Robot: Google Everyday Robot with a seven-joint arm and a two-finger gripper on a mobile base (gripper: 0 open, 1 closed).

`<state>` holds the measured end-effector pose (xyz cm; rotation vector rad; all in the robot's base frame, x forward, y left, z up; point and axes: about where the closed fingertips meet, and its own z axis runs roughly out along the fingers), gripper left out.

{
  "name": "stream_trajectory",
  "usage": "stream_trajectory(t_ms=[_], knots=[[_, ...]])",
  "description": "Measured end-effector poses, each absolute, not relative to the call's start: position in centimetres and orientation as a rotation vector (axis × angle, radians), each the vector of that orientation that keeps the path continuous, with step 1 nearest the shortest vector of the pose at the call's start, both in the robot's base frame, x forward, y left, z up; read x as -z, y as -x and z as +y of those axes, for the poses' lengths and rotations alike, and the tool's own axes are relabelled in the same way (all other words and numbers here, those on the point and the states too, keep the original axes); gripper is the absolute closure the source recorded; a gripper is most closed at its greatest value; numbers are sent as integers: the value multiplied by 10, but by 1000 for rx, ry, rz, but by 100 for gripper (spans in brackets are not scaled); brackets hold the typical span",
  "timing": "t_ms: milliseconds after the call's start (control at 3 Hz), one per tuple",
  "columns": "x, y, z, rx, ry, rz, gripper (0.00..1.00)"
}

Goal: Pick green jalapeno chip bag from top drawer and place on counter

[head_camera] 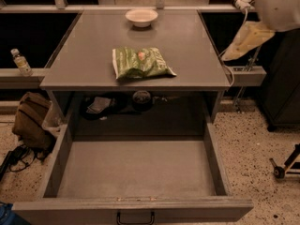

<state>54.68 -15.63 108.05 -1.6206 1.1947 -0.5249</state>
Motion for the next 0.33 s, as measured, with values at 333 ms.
stream_trajectory(t_ms=[333], knots=[[-1082, -523, -225, 632, 1495, 1295, 0]])
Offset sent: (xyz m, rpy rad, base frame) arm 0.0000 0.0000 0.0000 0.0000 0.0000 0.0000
